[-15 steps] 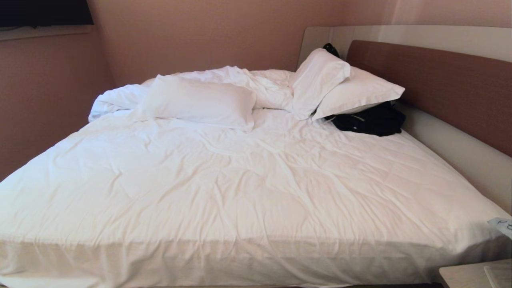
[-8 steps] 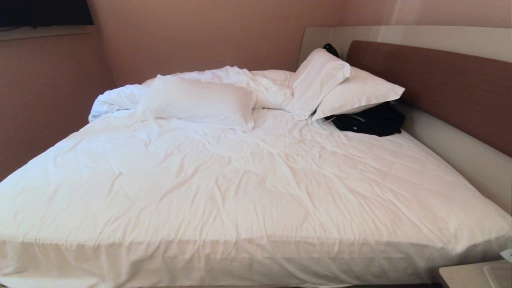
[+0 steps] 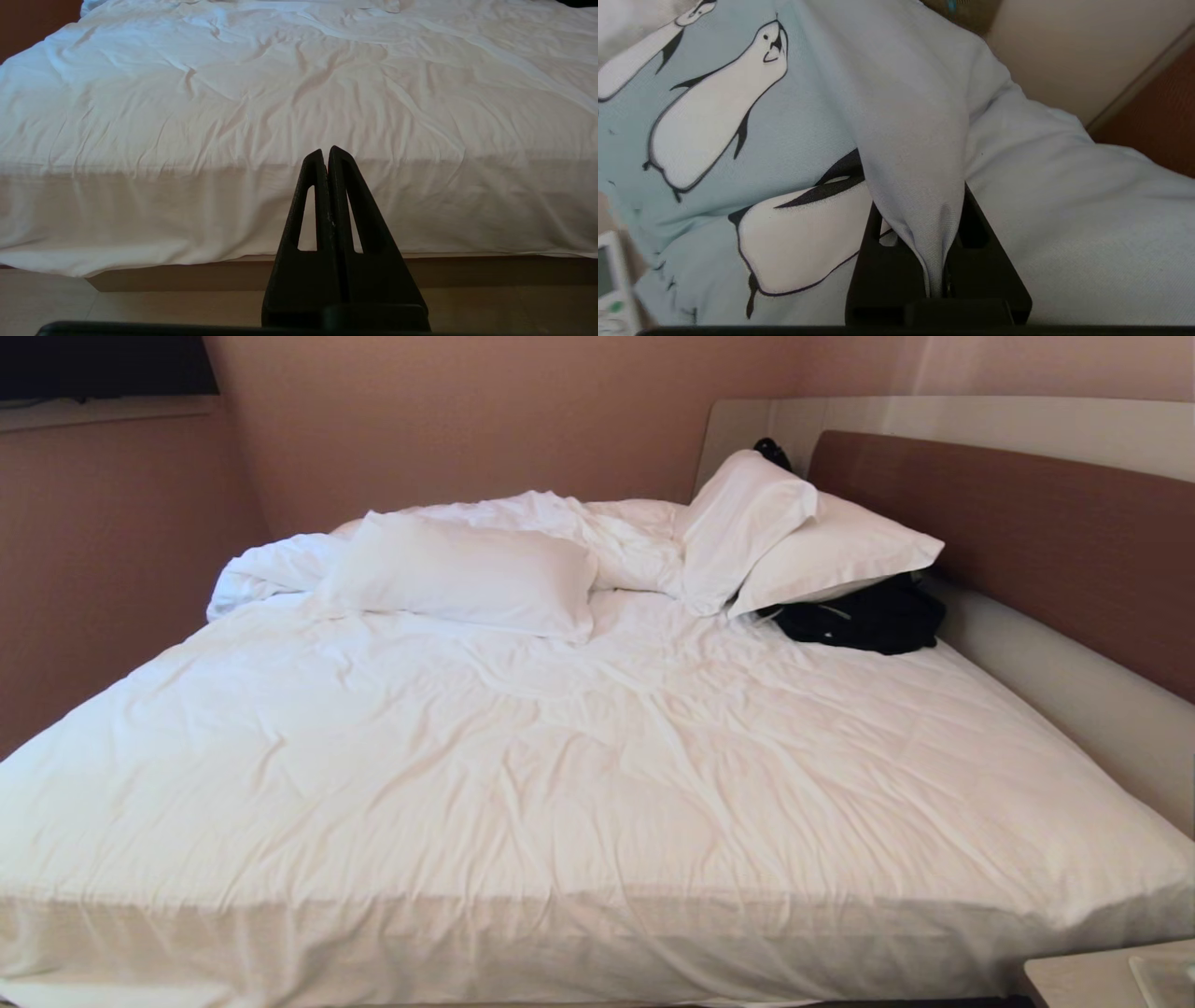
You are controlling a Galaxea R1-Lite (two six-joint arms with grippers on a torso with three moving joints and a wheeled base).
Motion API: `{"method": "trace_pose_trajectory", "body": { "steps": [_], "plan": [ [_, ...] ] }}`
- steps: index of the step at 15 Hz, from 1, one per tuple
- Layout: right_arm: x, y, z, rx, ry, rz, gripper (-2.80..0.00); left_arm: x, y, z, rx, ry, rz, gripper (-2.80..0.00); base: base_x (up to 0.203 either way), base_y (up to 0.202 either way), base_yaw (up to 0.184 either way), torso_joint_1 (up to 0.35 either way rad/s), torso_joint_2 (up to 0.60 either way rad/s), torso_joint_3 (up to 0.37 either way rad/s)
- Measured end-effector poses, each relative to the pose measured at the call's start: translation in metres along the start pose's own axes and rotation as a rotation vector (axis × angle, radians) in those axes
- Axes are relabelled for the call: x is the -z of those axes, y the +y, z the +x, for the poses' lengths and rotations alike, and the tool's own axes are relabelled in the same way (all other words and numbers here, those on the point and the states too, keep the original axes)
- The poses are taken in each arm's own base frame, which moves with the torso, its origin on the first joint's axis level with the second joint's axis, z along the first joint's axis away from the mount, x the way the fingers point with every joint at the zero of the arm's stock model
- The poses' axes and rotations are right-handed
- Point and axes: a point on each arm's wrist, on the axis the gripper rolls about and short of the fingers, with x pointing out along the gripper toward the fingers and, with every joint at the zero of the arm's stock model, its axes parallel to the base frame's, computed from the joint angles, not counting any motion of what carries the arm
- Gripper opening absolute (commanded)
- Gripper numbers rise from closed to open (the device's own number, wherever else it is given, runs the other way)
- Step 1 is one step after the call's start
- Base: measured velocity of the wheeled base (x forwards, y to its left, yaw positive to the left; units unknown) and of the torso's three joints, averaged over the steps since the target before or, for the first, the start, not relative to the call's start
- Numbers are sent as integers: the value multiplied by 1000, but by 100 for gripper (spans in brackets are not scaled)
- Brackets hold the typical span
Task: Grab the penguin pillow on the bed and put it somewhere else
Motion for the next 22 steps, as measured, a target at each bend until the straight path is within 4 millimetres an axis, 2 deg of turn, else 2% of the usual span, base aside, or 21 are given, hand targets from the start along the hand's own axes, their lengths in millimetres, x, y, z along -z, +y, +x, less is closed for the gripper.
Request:
{"method": "trace_pose_trajectory", "body": {
  "steps": [2,6,9,12,13,18,20,22],
  "plan": [
    [18,-9,8,5,2,-1,-280,0,0,0,0,-1,0,-280,0,0,0,0,0,0],
    [43,-32,19,46,6,-46,-280,0,0,0,0,-1,0,-280,0,0,0,0,0,0],
    [55,-48,24,89,19,-79,-280,0,0,0,0,0,0,-280,0,0,0,0,0,0],
    [65,-52,26,101,31,-73,-280,0,0,0,0,-1,0,-280,0,0,0,0,0,0],
    [67,-53,26,101,33,-69,0,0,0,0,0,0,0,-280,0,0,0,0,0,0],
    [61,-49,23,96,26,-61,0,0,0,0,0,-1,0,-280,0,0,0,0,0,0],
    [49,-43,17,90,18,-63,0,0,0,0,0,-1,1,-280,0,0,0,0,0,0],
    [27,-34,10,79,-7,-86,0,0,0,0,0,-1,0,-280,0,0,0,0,0,0]
  ]
}}
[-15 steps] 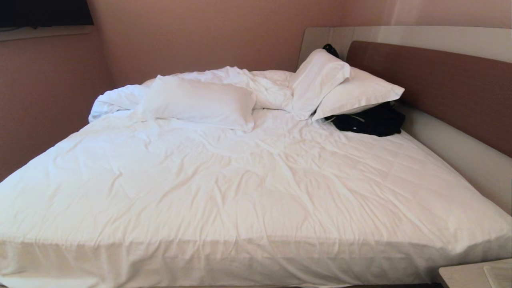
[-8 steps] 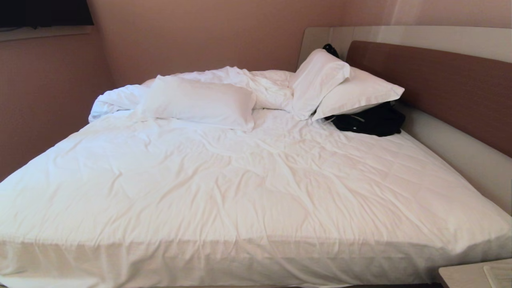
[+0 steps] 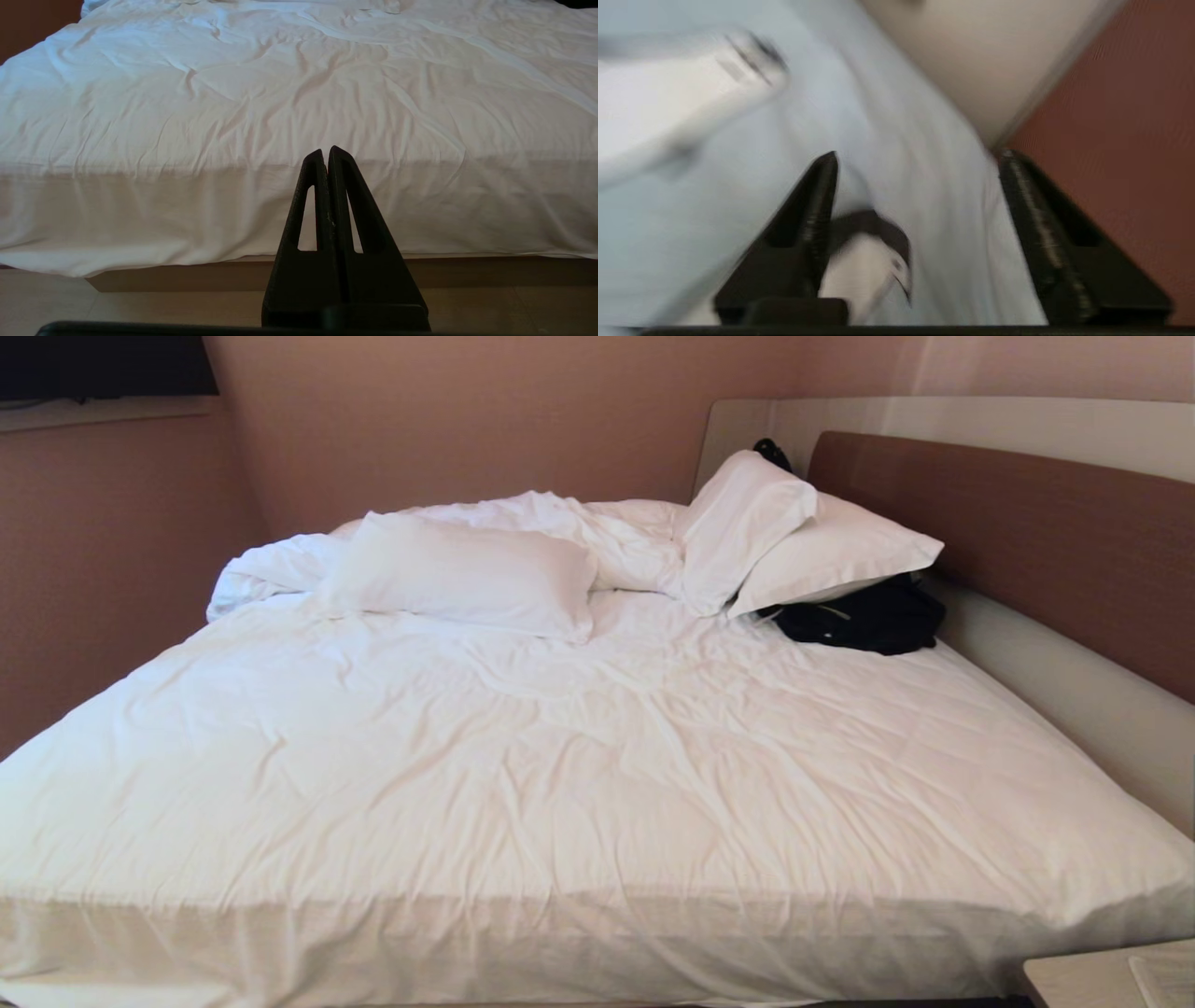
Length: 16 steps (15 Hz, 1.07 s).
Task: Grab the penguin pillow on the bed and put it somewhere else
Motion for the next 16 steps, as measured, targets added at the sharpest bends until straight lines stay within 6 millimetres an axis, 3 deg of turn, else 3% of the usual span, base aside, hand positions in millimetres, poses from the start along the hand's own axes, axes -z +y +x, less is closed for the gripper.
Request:
{"method": "trace_pose_trajectory", "body": {
  "steps": [4,7,11,14,16],
  "plan": [
    [-65,24,-7,-59,-83,-97,0,0,0,0,0,1,1,-280,0,0,0,0,0,0],
    [-130,66,5,-181,-162,-194,0,0,0,0,0,0,0,-280,0,0,0,0,0,0],
    [-212,165,23,-484,-265,-252,0,0,0,0,0,0,0,-280,0,0,0,0,0,0],
    [-247,238,18,-726,-272,-216,0,0,0,0,0,1,0,-280,0,0,0,0,0,0],
    [-256,278,10,-852,-215,-158,0,0,0,0,0,0,0,-280,0,0,0,0,0,0]
  ]
}}
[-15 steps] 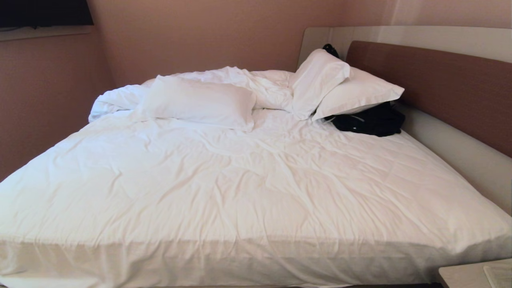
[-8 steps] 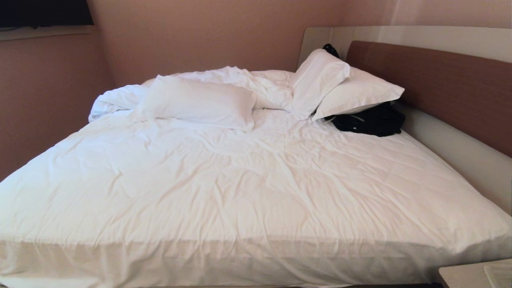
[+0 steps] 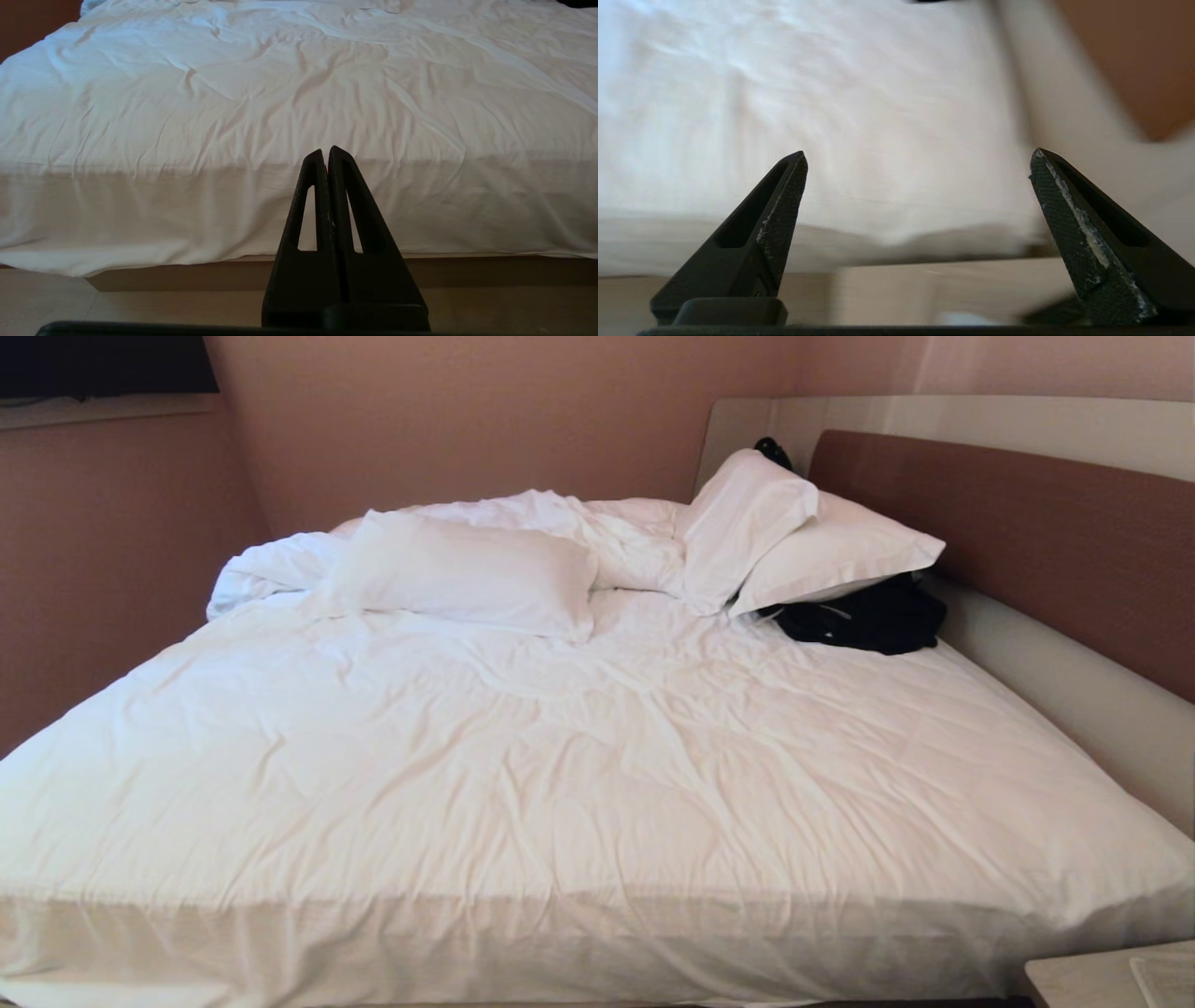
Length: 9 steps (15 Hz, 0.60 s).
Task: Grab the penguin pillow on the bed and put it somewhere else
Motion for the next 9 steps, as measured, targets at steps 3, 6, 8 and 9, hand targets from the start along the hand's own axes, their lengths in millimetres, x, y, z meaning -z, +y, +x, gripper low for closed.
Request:
{"method": "trace_pose_trajectory", "body": {
  "steps": [3,6,8,9],
  "plan": [
    [-4,31,19,-66,86,173,-280,0,0,0,-1,0,0,-280,0,0,0,0,0,0],
    [-1,46,21,-43,179,339,-280,0,0,0,0,0,0,-280,0,0,0,0,0,0],
    [-2,54,15,-16,219,421,-280,0,0,0,0,0,0,-280,0,0,0,0,0,0],
    [-3,61,11,-16,230,450,-280,0,0,0,0,0,0,-280,0,0,0,0,0,0]
  ]
}}
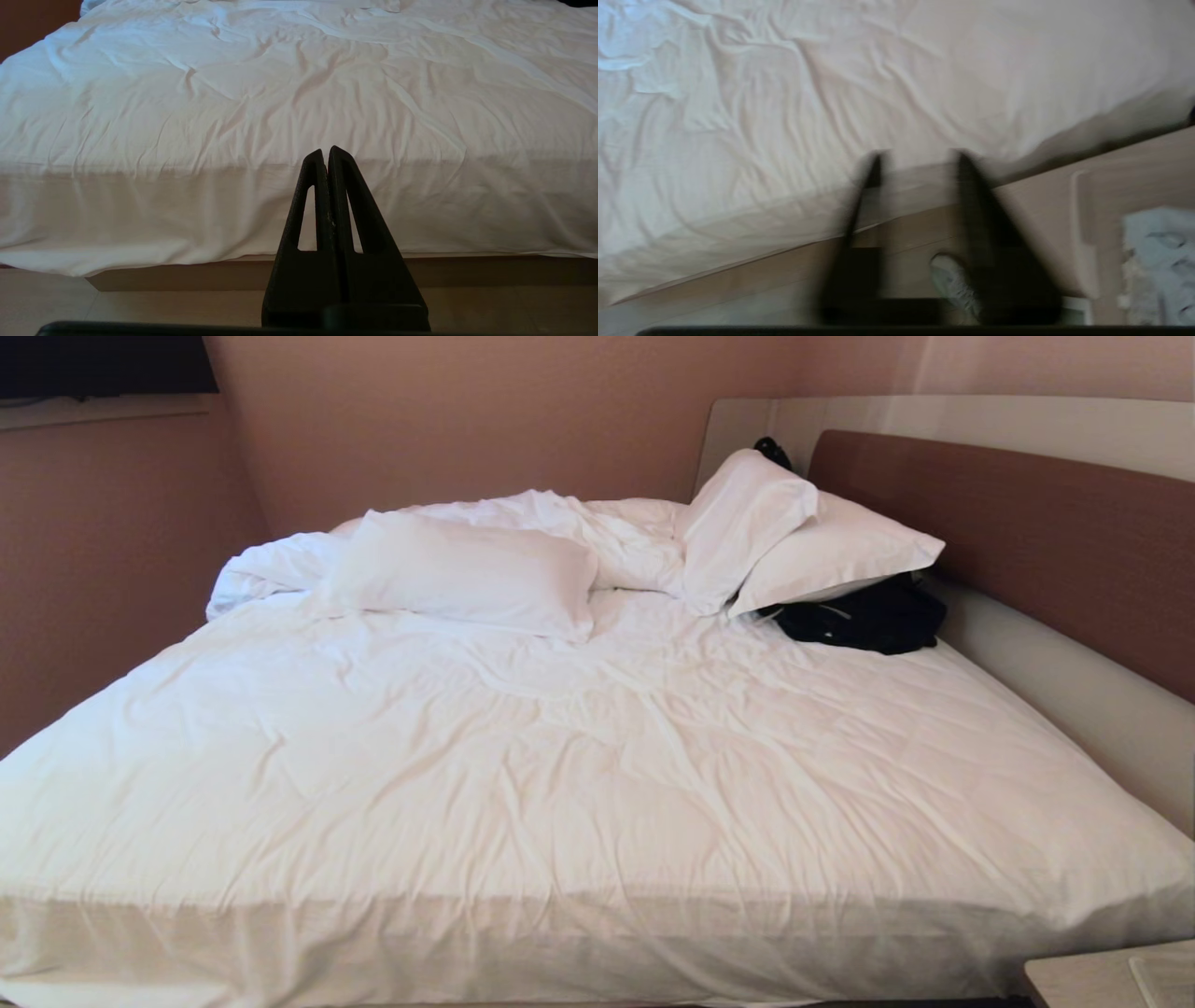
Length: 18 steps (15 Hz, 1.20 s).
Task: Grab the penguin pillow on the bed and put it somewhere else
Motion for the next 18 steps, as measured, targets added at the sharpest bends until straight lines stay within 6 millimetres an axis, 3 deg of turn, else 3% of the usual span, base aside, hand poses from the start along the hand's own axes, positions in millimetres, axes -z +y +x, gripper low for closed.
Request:
{"method": "trace_pose_trajectory", "body": {
  "steps": [5,10,14,18],
  "plan": [
    [17,37,-14,-120,114,76,-280,0,0,0,0,0,0,-280,0,0,0,0,0,0],
    [36,48,-26,-75,223,222,-280,0,0,0,0,0,0,-280,0,0,0,0,0,0],
    [56,57,-50,-1,239,256,-280,0,0,0,0,0,0,-280,0,0,0,0,0,0],
    [88,72,-81,-91,274,179,-280,0,0,0,0,0,0,-280,0,0,0,0,0,0]
  ]
}}
